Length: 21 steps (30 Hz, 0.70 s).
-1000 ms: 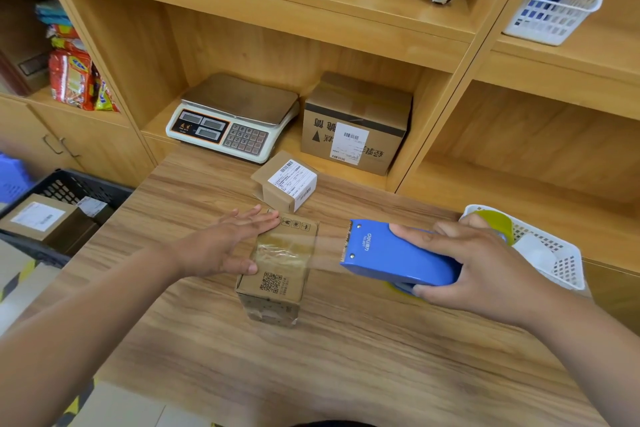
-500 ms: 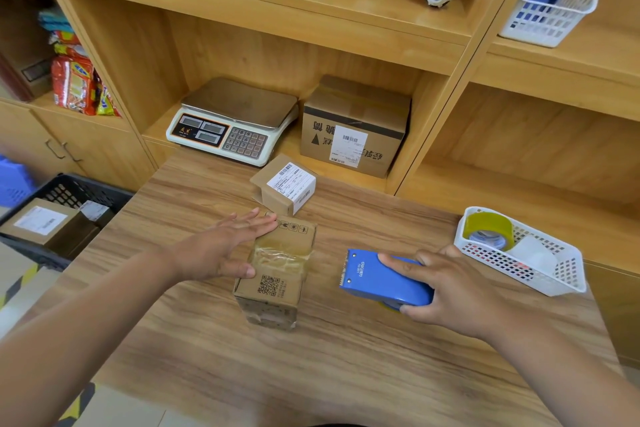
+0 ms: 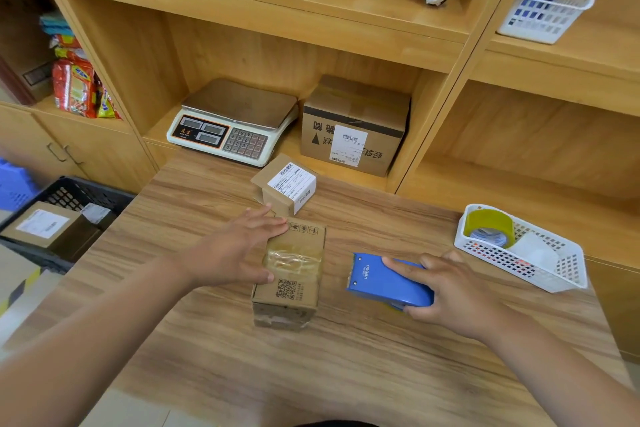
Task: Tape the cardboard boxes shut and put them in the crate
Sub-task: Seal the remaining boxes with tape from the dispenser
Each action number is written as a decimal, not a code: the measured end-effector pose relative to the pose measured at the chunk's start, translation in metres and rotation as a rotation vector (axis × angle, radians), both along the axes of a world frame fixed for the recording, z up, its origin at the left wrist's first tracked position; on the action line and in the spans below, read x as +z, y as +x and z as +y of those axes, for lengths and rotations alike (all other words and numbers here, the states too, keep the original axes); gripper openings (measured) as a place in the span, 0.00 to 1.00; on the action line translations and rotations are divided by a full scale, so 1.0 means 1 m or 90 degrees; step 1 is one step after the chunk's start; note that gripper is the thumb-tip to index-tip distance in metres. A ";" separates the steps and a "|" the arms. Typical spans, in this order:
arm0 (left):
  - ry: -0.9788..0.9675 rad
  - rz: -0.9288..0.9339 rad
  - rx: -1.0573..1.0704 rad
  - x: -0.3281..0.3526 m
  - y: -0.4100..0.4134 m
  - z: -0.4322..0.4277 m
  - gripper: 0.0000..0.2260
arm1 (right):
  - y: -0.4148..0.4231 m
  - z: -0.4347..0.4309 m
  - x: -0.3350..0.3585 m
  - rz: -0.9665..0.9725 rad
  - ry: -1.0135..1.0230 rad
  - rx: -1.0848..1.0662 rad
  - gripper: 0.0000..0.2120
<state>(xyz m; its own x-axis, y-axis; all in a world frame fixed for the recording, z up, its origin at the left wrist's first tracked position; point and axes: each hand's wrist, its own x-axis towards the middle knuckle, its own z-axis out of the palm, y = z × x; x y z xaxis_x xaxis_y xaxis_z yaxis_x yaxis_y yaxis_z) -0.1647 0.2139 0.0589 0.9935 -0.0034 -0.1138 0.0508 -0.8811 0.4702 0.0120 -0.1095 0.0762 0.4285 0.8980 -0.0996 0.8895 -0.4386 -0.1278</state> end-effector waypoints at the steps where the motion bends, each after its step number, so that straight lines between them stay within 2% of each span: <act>1: 0.022 -0.006 0.003 0.007 0.005 -0.005 0.42 | -0.001 -0.002 0.001 -0.026 0.013 0.015 0.35; 5: 0.208 0.010 0.025 0.030 0.027 -0.036 0.38 | -0.001 -0.008 -0.004 -0.054 0.010 0.010 0.36; 7: 0.275 0.023 0.053 0.034 0.036 -0.057 0.42 | -0.003 -0.011 -0.012 -0.025 0.006 -0.019 0.38; 9: 0.298 0.055 0.081 0.031 0.041 -0.078 0.46 | -0.007 -0.017 -0.020 -0.010 0.003 -0.041 0.37; 13: 0.317 0.061 0.131 0.019 0.047 -0.106 0.46 | -0.014 -0.028 -0.027 0.006 0.011 -0.074 0.35; 21: 0.362 0.116 0.193 0.014 0.044 -0.117 0.55 | -0.019 -0.022 -0.029 -0.007 0.035 -0.069 0.35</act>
<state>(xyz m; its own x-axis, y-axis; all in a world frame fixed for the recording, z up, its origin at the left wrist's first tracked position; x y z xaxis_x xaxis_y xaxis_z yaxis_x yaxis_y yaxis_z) -0.1210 0.0965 0.0726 0.9057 0.3829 -0.1819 0.3697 -0.9234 -0.1030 -0.0073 -0.1311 0.0468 0.5239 0.8506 -0.0456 0.8391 -0.5245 -0.1442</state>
